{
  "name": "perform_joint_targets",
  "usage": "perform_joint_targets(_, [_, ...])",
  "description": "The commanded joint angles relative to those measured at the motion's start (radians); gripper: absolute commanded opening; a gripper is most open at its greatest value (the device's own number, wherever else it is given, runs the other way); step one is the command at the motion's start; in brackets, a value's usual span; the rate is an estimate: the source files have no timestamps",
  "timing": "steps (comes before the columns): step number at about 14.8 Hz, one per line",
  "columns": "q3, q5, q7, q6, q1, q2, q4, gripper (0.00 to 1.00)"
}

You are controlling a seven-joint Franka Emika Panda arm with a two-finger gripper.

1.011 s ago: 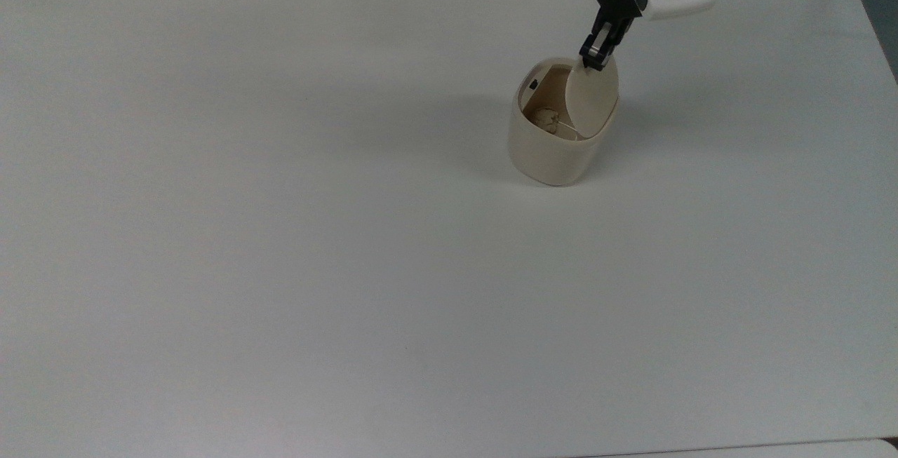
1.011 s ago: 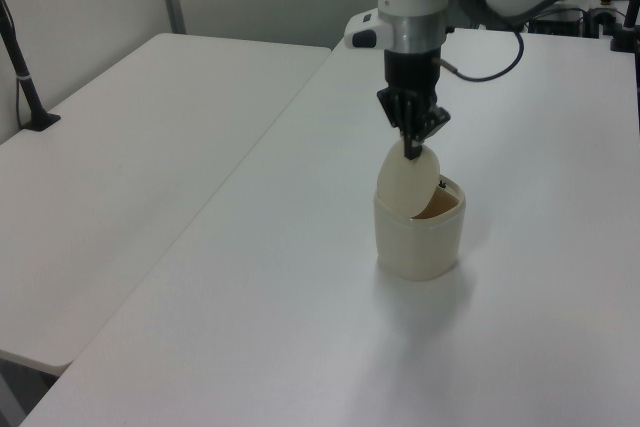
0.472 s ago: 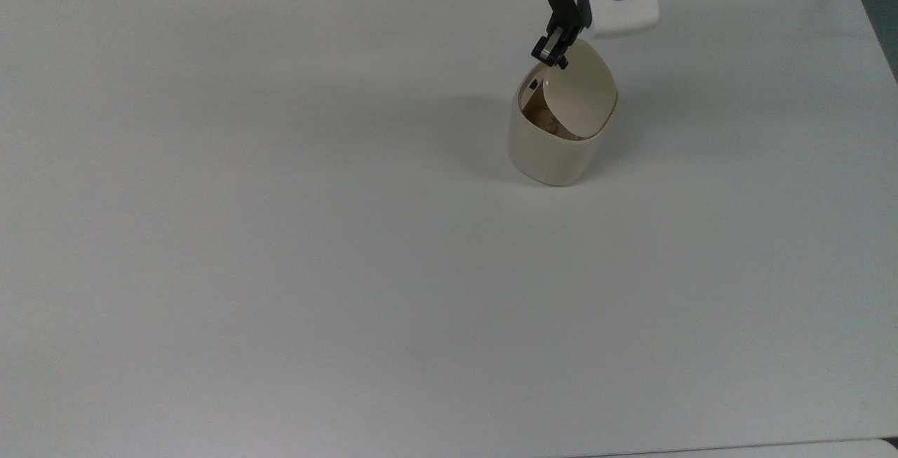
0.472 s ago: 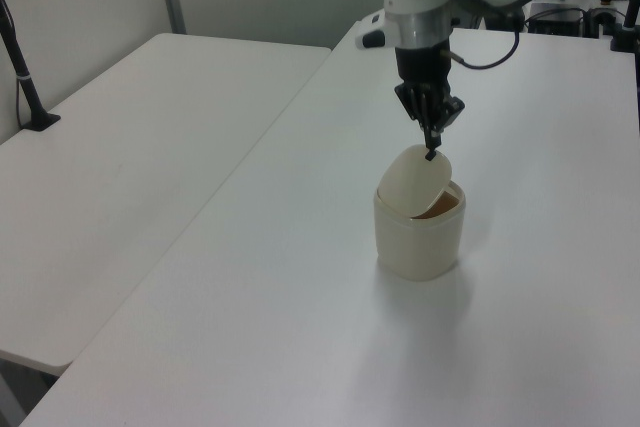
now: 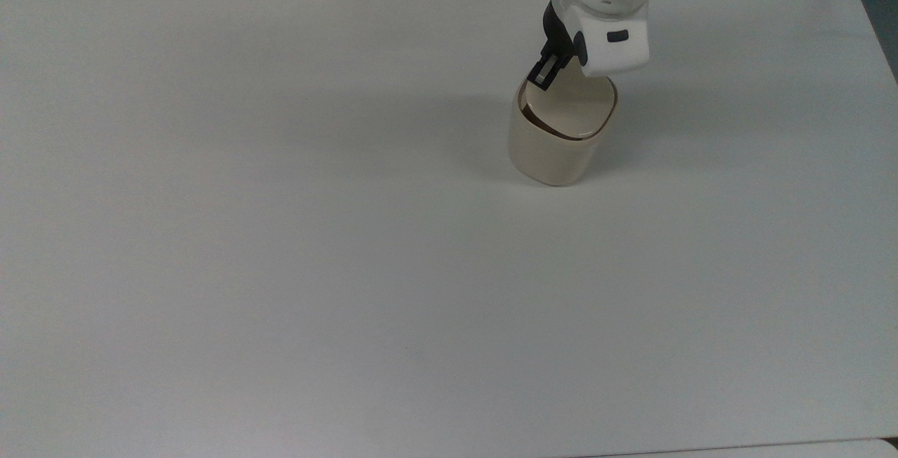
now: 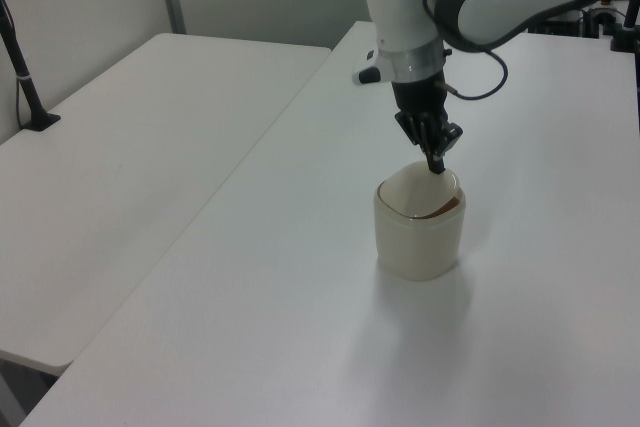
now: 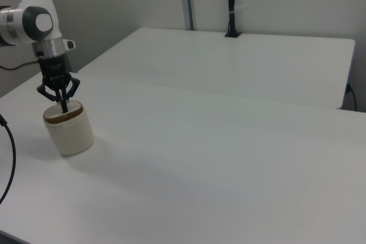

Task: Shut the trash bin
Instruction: 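Push the lid down over the bin opening with the gripper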

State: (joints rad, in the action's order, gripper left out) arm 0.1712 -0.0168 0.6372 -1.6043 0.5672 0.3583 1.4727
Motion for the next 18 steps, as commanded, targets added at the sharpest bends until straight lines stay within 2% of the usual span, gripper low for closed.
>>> perform_joint_targets(1, [0.004,0.017,0.007,-0.026,0.010,0.014,0.008,0.00])
perform_joint_targets(7, [0.001,0.037,0.006,-0.043,0.023,0.064,0.009,0.00])
perform_joint_targets(11, [0.001,0.037,-0.002,-0.040,0.028,0.062,0.008,0.00])
perform_joint_targets(13, [0.002,0.035,-0.002,-0.026,0.025,0.038,0.001,0.00])
perform_joint_targets(16, [0.007,0.032,-0.004,0.012,0.000,-0.047,0.001,0.00])
perform_joint_targets(18, [0.007,0.029,-0.008,0.061,-0.048,-0.106,-0.002,0.00])
